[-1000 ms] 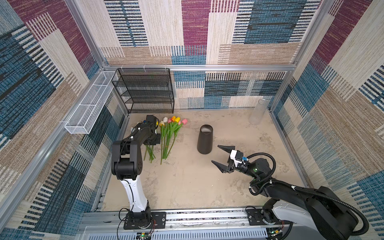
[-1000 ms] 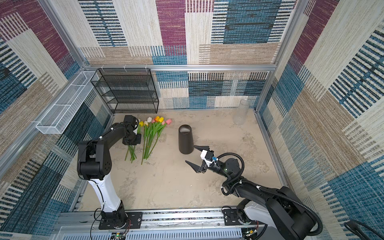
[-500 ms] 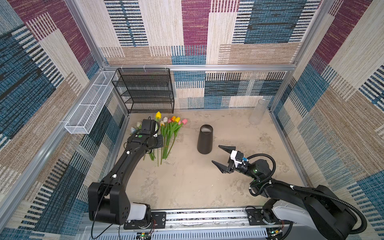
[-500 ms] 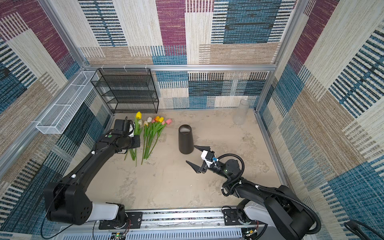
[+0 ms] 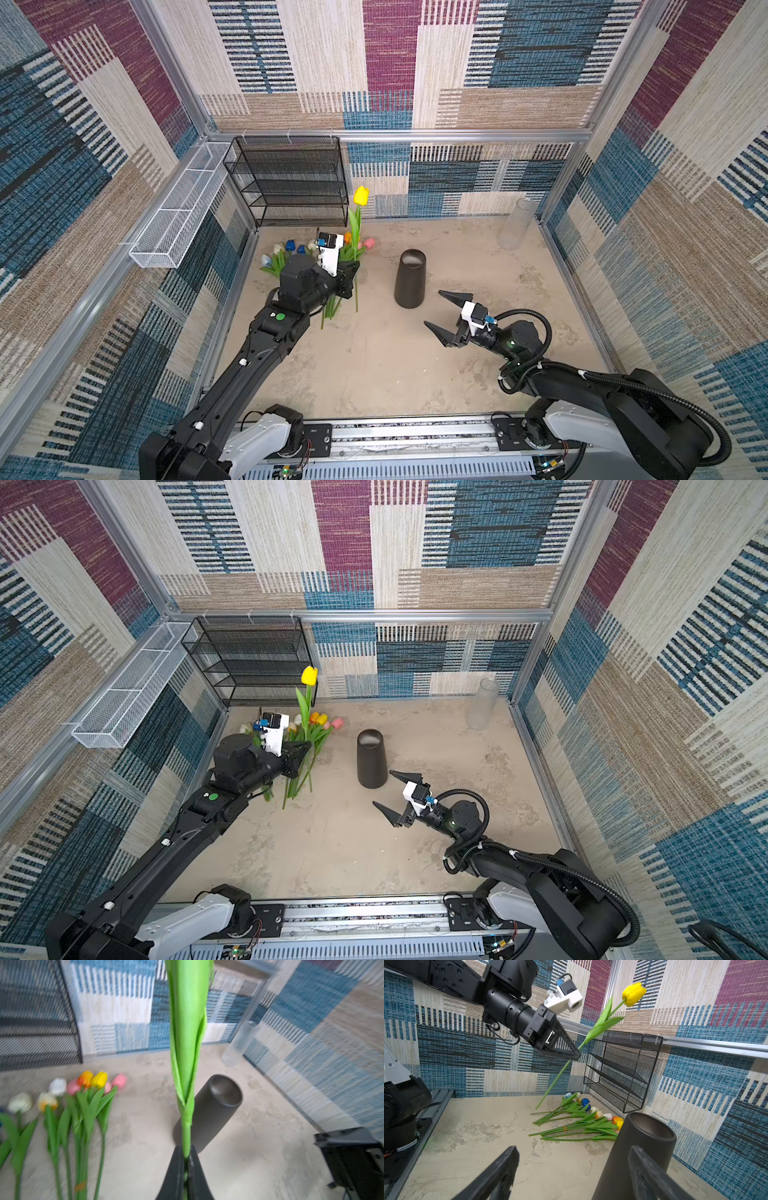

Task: Arrange the flowers into the vase
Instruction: 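Carry the yellow tulip over the grey vase and lower its stem inside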

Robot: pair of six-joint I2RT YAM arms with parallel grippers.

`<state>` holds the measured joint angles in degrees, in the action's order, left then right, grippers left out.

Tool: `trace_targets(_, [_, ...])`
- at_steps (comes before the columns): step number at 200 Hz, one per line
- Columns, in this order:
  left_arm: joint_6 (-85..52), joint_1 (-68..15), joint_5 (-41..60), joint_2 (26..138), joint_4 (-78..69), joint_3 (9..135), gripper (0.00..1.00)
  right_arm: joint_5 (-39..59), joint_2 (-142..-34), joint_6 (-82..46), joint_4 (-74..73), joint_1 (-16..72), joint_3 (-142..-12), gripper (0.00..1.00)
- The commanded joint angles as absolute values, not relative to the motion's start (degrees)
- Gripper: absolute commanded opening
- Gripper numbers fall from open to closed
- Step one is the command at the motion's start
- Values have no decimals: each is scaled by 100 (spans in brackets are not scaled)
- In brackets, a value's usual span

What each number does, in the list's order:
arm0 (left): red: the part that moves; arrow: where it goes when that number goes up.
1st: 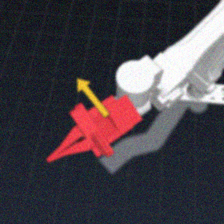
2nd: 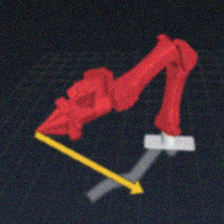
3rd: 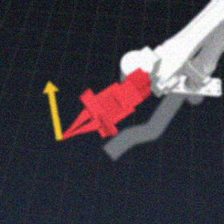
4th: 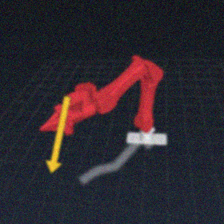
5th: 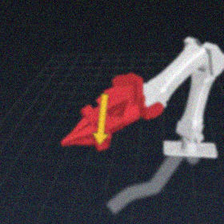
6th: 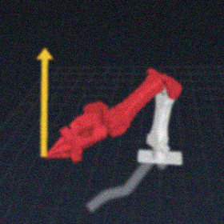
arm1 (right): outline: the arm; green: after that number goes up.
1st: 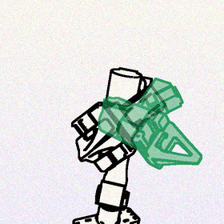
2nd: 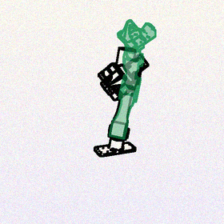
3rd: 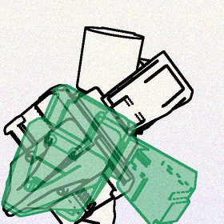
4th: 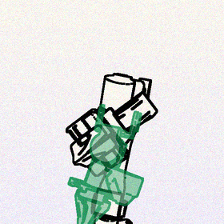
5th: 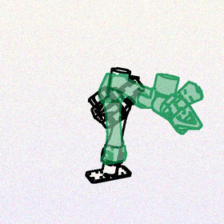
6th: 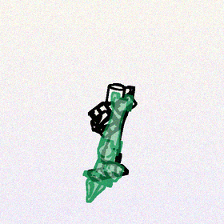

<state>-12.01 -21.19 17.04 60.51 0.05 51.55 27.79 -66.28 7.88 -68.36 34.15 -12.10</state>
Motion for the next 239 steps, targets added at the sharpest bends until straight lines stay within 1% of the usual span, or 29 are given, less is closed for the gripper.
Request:
trace_targets(1, [-1151,-2312,2764,6211,-1790,5241,0,2640,-6592,806,-7181,3428,-1148,87])
trace_targets(27, [-861,-2730,2962,6657,-2443,5574,0,2628,-6618,764,-7229,3428,-1124,87])
trace_targets(53, [-749,-2938,3218,7234,-3329,5853,0,2620,-6633,685,-7345,3428,-1081,87])
trace_targets(66, [-635,-2995,3117,7514,-3738,5984,0,2611,-6612,667,-7374,3428,-1055,87])
trace_targets(88, [-653,-2997,2980,7987,-3932,6302,0,2584,-6566,676,-7370,3428,-1029,87])
trace_targets(154, [-665,-2997,3094,9111,-4307,6784,0,2594,-6504,681,-7357,3429,-1002,88])
trace_targets(216, [-581,-2997,2980,9499,-4684,6332,0,2680,-6512,694,-7290,3428,-1028,88])
trace_targets(239, [-632,-3001,3100,9538,-4794,6157,0,2711,-6531,724,-7235,3428,-1055,88])
